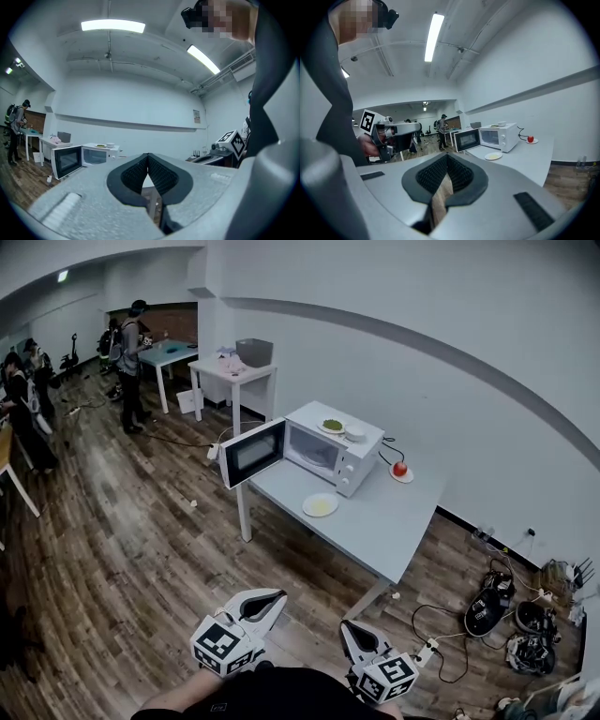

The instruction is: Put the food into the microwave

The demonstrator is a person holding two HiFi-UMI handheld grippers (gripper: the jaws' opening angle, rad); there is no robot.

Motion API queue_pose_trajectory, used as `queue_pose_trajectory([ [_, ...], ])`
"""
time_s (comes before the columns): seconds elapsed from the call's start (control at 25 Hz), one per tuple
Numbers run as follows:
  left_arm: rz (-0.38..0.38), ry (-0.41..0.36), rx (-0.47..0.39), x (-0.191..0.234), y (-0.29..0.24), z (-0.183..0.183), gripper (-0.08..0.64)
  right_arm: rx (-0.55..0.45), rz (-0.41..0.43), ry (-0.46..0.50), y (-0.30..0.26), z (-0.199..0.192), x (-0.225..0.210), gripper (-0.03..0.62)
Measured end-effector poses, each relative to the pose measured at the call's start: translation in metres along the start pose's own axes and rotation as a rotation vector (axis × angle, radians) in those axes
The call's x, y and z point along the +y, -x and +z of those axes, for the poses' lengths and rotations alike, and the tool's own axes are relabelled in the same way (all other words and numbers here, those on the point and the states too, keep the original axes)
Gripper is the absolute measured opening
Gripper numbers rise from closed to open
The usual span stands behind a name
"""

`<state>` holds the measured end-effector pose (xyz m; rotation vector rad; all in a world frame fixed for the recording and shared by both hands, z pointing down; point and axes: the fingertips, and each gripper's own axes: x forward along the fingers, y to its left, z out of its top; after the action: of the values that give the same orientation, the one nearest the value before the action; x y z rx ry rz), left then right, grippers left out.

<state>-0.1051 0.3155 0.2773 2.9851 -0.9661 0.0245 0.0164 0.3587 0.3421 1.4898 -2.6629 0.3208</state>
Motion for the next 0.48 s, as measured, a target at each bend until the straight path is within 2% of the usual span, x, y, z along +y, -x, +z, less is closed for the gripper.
queue_pose_trajectory([
  [0.28, 0.014, 0.020, 0.009, 0.065, 0.011, -0.010, 0.008, 0.020, 0.039, 0.009, -0.077, 0.010, 0.019, 0.014],
  [0.48, 0.022, 0.032, 0.027, 0.102, 0.014, -0.022, 0.008, 0.031, -0.004, 0.021, -0.102, 0.017, 0.009, 0.015],
])
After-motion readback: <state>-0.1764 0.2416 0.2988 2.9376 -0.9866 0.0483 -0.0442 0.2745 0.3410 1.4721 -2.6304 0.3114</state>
